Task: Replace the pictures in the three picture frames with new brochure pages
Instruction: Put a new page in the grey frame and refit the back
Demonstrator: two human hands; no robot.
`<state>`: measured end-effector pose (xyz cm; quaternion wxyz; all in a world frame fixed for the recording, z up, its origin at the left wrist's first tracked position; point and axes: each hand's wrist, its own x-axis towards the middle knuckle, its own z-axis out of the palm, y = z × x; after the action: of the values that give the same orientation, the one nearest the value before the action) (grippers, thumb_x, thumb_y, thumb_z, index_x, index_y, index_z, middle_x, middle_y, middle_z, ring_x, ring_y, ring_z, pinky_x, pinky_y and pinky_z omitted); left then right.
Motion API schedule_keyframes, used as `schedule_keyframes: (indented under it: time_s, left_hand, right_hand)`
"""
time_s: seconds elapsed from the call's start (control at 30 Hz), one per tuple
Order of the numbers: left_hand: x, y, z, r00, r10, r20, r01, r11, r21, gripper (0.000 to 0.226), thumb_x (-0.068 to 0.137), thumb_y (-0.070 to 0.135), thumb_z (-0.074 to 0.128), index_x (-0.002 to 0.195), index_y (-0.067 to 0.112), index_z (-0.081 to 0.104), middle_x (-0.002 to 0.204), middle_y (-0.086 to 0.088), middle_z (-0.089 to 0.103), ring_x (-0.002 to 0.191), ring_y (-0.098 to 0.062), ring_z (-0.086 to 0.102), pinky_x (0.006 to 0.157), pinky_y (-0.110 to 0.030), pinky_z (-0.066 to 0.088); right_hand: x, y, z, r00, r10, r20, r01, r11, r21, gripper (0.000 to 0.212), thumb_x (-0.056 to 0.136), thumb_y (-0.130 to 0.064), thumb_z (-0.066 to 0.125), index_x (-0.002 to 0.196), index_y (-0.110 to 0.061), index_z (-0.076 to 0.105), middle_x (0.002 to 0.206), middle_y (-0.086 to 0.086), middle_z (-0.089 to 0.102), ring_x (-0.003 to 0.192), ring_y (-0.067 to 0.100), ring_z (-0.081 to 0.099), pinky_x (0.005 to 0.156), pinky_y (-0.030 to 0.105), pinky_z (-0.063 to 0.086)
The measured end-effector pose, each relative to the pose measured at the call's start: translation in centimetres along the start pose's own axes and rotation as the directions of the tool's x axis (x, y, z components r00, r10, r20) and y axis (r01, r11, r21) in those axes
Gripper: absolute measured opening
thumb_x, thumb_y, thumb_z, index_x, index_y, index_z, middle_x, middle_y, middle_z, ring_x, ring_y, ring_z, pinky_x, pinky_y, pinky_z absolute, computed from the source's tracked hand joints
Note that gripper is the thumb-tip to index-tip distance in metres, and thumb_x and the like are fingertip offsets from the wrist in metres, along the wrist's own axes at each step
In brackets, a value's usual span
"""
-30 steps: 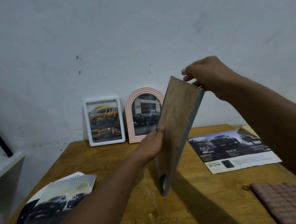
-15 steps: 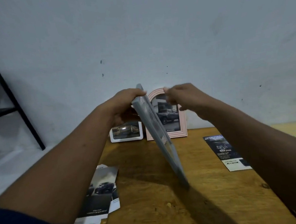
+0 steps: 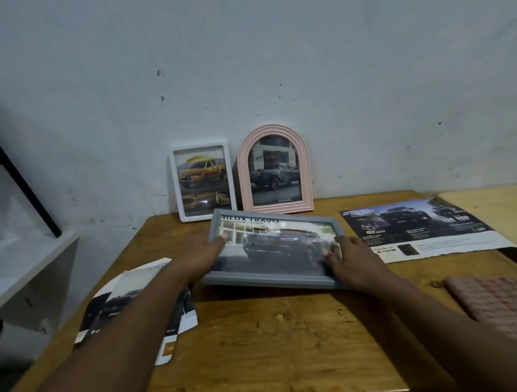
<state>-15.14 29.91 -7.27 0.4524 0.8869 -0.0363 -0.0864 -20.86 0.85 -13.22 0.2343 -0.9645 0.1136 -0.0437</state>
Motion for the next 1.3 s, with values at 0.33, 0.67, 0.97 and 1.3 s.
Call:
schedule_keyframes:
  time_s: [0.33, 0.67, 0.97, 1.3]
  left_hand:
    - [2.6, -6.5, 3.9, 0.995, 0.067, 0.073, -0.098, 0.795, 0.599, 0.087, 0.098, 0.069, 0.015, 0.160, 0.014, -0.010, 0.168, -0.009, -0.012, 0.153, -0.026, -0.021, 0.124, -0.045, -0.004]
    - [1.1, -0.4, 8.8, 0.946, 0.223, 0.235, -0.324, 0.661, 0.677, 0.085, 0.091, 0.079, 0.010, 0.159, 0.033, -0.011, 0.165, -0.002, -0.024, 0.148, -0.026, -0.032, 0.122, -0.048, -0.014]
    - [-2.9, 8.3, 22.0, 0.784, 0.344, 0.516, -0.618, 0.508, 0.600, 0.083, 0.098, 0.072, 0.014, 0.162, 0.022, -0.004, 0.166, -0.006, -0.021, 0.150, -0.025, -0.028, 0.120, -0.047, -0.017]
    - [-2.9, 8.6, 23.0, 0.807, 0.345, 0.479, -0.586, 0.567, 0.579, 0.084, 0.096, 0.074, 0.011, 0.161, 0.023, -0.009, 0.167, -0.006, -0.020, 0.150, -0.023, -0.028, 0.119, -0.047, -0.019]
  right_hand:
    - [-0.5, 2.2, 1.6, 0.992, -0.103, -0.079, 0.089, 0.983, -0.162, 0.063, 0.102, -0.050, 0.031, 0.151, -0.009, 0.030, 0.159, 0.016, 0.026, 0.151, 0.032, 0.013, 0.121, 0.045, 0.020]
    - [-2.0, 2.9, -1.7, 0.992, -0.088, -0.086, 0.079, 0.992, -0.103, 0.059, 0.101, -0.048, 0.040, 0.147, -0.011, 0.040, 0.154, 0.014, 0.037, 0.142, 0.030, 0.033, 0.113, 0.043, 0.033]
    - [-8.9, 13.0, -8.4, 0.986, 0.166, -0.025, -0.166, 0.947, -0.274, 0.065, 0.097, -0.058, 0.042, 0.151, -0.024, 0.033, 0.162, 0.006, 0.025, 0.151, 0.027, 0.016, 0.117, 0.056, 0.022]
    - [-11.3, 13.1, -6.4, 0.965, 0.092, -0.246, -0.150, 0.962, -0.230, 0.028, 0.102, -0.040, 0.040, 0.120, -0.029, 0.059, 0.116, 0.001, 0.066, 0.101, 0.018, 0.059, 0.086, 0.039, 0.051]
